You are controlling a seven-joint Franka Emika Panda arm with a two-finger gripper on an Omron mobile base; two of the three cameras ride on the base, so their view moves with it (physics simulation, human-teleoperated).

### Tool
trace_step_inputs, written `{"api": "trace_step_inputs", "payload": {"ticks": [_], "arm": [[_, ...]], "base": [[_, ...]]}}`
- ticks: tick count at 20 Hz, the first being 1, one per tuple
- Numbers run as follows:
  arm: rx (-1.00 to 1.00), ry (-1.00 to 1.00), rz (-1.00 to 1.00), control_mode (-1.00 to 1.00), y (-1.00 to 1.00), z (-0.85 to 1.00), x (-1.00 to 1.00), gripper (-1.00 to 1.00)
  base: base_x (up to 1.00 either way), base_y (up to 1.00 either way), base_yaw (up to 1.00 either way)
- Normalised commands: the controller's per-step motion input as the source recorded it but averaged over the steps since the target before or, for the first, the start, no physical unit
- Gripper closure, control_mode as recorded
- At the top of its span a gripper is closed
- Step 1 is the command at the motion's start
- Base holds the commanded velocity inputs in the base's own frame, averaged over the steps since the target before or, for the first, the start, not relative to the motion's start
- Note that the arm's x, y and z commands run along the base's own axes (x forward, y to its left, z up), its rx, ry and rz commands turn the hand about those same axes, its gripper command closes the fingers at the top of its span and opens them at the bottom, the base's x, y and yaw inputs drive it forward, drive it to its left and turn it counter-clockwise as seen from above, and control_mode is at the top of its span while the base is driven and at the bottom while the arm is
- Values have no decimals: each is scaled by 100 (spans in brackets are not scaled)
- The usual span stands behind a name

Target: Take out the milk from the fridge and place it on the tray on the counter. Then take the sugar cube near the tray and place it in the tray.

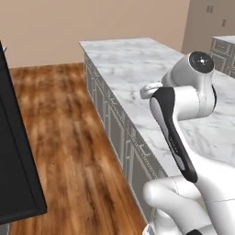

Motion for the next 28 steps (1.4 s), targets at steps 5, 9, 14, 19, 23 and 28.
{"api": "trace_step_inputs", "payload": {"ticks": [5,9,14,19,23,28], "arm": [[0,0,0,100,0,0,0,100],[0,0,0,100,0,0,0,100],[0,0,0,100,0,0,0,100],[0,0,0,100,0,0,0,100],[0,0,0,100,0,0,0,100],[0,0,0,100,0,0,0,100]], "base": [[19,100,8],[-22,96,15],[100,40,23],[100,-51,22],[100,41,8],[100,-15,29]]}}
